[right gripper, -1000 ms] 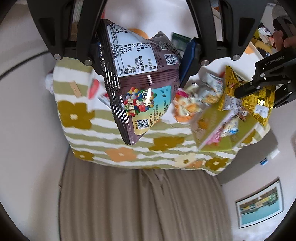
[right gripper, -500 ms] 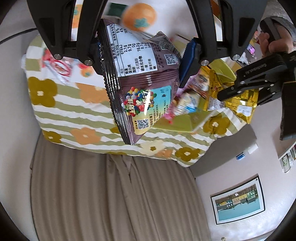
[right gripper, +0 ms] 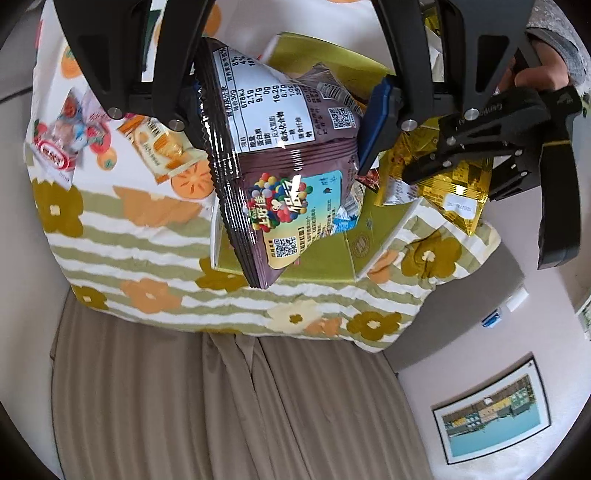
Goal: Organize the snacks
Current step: 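Carry both bags over the yellow-green box and open both tools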
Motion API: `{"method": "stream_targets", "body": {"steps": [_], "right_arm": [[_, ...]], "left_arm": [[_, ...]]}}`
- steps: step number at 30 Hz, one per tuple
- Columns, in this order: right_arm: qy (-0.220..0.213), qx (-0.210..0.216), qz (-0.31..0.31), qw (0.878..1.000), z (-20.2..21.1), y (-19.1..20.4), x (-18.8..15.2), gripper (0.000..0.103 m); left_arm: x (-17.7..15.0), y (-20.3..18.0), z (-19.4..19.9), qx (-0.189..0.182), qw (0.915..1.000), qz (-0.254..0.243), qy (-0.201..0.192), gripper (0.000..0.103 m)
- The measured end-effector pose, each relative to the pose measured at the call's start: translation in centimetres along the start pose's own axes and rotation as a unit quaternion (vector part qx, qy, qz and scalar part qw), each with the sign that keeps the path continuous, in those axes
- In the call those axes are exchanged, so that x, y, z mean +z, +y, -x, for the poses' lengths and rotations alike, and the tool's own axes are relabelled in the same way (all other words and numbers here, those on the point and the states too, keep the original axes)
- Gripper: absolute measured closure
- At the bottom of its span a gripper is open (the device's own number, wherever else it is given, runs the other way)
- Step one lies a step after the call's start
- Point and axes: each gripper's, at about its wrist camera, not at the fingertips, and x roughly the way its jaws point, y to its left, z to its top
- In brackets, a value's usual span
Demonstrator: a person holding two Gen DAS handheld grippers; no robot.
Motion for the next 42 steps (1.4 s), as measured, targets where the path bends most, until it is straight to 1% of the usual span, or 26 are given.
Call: {"method": "stream_targets", "body": {"steps": [2, 3, 4, 5, 6, 7, 10, 15, 18, 22, 24, 25, 26, 27, 28, 30, 31, 33, 36, 42], "right_arm": [[0.007, -0.008, -0.007, 1.000, -0.5, 0.3, -0.2, 0.042], [0.010, -0.012, -0.010, 1.000, -0.7, 0.4, -0.3, 0.042], [0.013, -0.016, -0.012, 1.000, -0.9, 0.3, -0.3, 0.042], [0.015, -0.019, -0.015, 1.000, -1.1, 0.4, -0.4, 0.042], [0.018, -0.021, -0.017, 0.999, -1.2, 0.5, -0.4, 0.042], [0.023, -0.023, -0.018, 0.999, -1.4, 0.5, -0.5, 0.042], [0.027, -0.026, -0.019, 0.999, -1.7, 0.8, -0.6, 0.042], [0.037, -0.014, -0.020, 0.999, -2.5, 0.9, -0.8, 0.042], [0.049, -0.004, -0.020, 0.999, -3.3, 1.1, -0.6, 0.042], [0.057, -0.006, -0.030, 0.998, -4.2, 1.3, -0.4, 0.038], [0.051, 0.000, -0.036, 0.998, -4.5, 1.4, -0.5, 0.033], [0.049, 0.005, -0.037, 0.998, -4.7, 1.5, -0.6, 0.026], [0.045, 0.011, -0.037, 0.998, -4.7, 1.6, -0.7, 0.010], [0.038, 0.017, -0.035, 0.999, -4.6, 1.7, -0.8, 0.002], [0.027, 0.019, -0.032, 0.999, -4.3, 1.8, -0.9, 0.000], [0.007, 0.018, -0.027, 0.999, -3.8, 1.9, -1.1, 0.000], [0.003, 0.019, -0.024, 1.000, -3.7, 2.0, -1.2, 0.000], [0.007, 0.011, -0.020, 1.000, -3.6, 2.1, -1.4, 0.000], [0.019, 0.015, -0.021, 0.999, -3.6, 2.2, -1.7, 0.000], [0.008, 0.003, -0.021, 1.000, -2.2, 2.6, -1.8, 0.000]], "left_arm": [[-0.2, -0.2, -0.6, -0.015, 0.9998, -0.006, 0.007, 0.049], [-0.4, -0.5, -0.9, -0.025, 0.9995, -0.011, 0.013, 0.046], [-0.6, -0.6, -1.3, -0.027, 0.9993, -0.016, 0.018, 0.027], [-0.7, -0.7, -1.5, -0.019, 0.9994, -0.021, 0.021, 0.004], [-0.9, -0.8, -1.6, -0.008, 0.9994, -0.027, 0.019, 0.000], [-1.1, -0.8, -1.3, -0.001, 0.9994, -0.032, 0.009, 0.000], [-1.4, -0.3, -0.9, 0.005, 0.9996, -0.028, 0.008, 0.000], [-2.2, 1.0, -0.1, 0.022, 0.9996, 0.000, 0.015, 0.000], [-2.4, 1.7, 0.5, 0.027, 0.9994, 0.018, 0.011, 0.000], [-2.4, 2.6, 0.5, 0.036, 0.9987, 0.032, 0.014, 0.000], [-2.4, 2.7, 0.6, 0.036, 0.9985, 0.039, 0.012, 0.000], [-2.4, 2.8, 0.6, 0.037, 0.9984, 0.041, 0.011, 0.000], [-2.5, 2.9, 0.7, 0.037, 0.9984, 0.042, 0.011, 0.000], [-2.7, 2.9, 0.8, 0.039, 0.9983, 0.042, 0.012, 0.000], [-2.7, 2.9, 0.8, 0.040, 0.9982, 0.042, 0.013, 0.000], [-3.1, 3.0, 0.9, 0.042, 0.9981, 0.043, 0.015, 0.000], [-3.4, 3.1, 1.0, 0.043, 0.9979, 0.046, 0.014, 0.000], [-3.7, 3.4, 1.2, 0.041, 0.9977, 0.053, 0.015, 0.000], [-3.9, 3.5, 1.4, 0.037, 0.9975, 0.059, 0.015, 0.000], [-3.8, 3.3, 3.1, 0.034, 0.9983, 0.047, -0.006, 0.000]]}}
